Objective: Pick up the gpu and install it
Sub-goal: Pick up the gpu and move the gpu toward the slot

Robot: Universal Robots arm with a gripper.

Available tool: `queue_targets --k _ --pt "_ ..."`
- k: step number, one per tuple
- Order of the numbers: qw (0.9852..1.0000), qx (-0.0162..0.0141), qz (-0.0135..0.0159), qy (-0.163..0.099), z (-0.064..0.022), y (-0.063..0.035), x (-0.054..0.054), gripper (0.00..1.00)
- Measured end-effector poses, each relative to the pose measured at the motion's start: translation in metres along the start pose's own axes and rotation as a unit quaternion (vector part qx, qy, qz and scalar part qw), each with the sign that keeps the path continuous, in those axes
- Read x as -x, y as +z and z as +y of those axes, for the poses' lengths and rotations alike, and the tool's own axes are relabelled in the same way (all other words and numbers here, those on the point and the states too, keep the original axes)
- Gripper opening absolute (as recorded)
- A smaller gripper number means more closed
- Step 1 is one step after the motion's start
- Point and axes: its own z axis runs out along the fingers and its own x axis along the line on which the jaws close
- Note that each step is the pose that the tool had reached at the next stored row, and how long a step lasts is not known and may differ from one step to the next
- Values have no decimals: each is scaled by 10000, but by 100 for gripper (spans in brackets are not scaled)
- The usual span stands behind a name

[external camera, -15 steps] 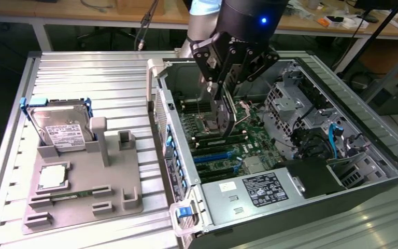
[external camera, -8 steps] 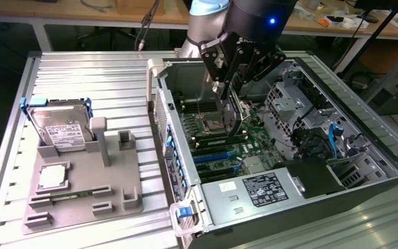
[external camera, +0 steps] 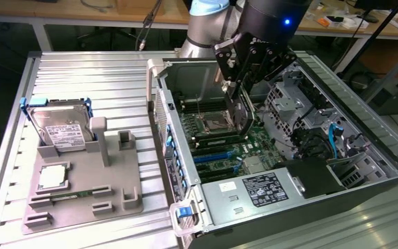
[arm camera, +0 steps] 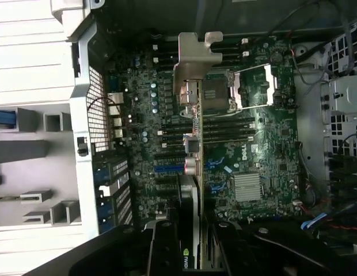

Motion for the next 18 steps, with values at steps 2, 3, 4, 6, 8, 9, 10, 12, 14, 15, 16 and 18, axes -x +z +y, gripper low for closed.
queue_targets --k 2,3,4,6,8,9,10,12,14,15,16,18 --pt "10000 0 0 0 6 1 72 27" --pt "10000 0 0 0 7 2 88 27" --pt "10000 0 0 0 8 2 95 27" --pt "10000 0 0 0 9 2 109 27" --pt "10000 0 0 0 10 2 123 27" --pt "10000 0 0 0 10 2 131 27" --pt "10000 0 0 0 11 2 138 27" --pt "10000 0 0 0 13 2 155 27" --pt "10000 0 0 0 14 3 172 27" --pt "10000 0 0 0 14 3 180 27" --pt "10000 0 0 0 15 3 189 27" --pt "10000 0 0 0 17 3 208 27"
